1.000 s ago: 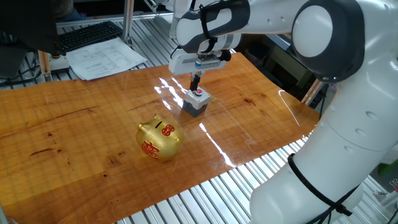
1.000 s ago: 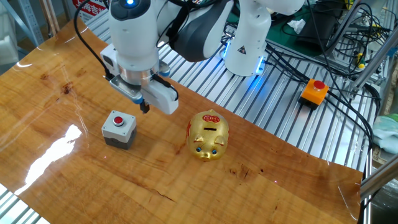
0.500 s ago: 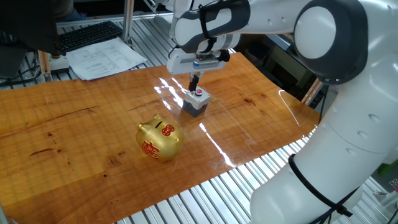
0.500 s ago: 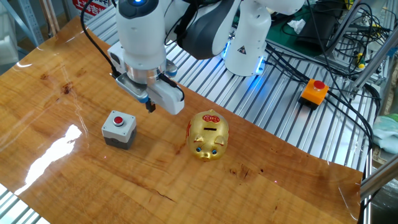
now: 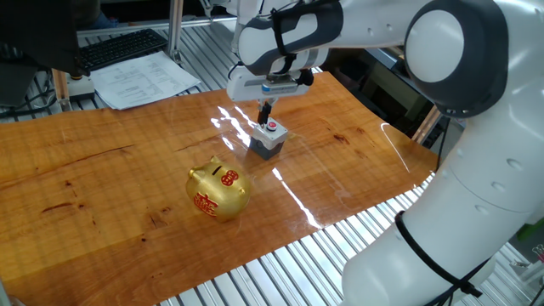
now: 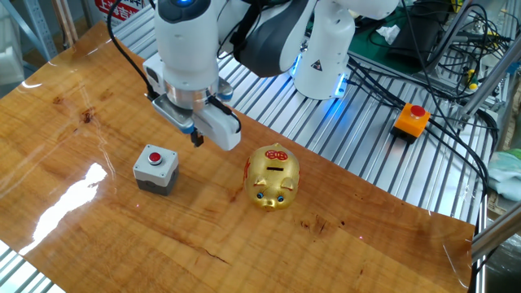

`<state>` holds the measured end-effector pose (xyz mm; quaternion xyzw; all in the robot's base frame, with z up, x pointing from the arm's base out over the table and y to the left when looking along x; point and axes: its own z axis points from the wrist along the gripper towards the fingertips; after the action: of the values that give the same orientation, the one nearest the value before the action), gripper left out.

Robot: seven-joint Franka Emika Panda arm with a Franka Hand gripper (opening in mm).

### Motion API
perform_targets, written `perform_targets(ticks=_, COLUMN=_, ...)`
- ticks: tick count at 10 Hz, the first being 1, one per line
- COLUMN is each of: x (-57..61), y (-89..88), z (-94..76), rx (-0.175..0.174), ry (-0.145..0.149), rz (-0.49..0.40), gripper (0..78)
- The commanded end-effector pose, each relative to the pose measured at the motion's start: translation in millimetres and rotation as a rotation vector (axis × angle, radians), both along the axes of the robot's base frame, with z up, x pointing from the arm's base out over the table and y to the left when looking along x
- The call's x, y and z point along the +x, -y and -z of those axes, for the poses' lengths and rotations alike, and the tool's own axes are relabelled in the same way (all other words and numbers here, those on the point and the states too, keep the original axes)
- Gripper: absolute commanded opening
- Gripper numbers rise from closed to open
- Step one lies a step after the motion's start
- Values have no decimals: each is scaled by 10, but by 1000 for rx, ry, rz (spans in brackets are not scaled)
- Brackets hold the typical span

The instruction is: Drop coins into a piggy bank

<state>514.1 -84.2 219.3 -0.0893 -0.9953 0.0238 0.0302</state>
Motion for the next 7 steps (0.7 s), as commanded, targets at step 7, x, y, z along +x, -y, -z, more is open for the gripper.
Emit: perform_targets(ticks=7, x=-53, y=-91, z=-25, rx=-9, ry=27, rz=79, gripper=11)
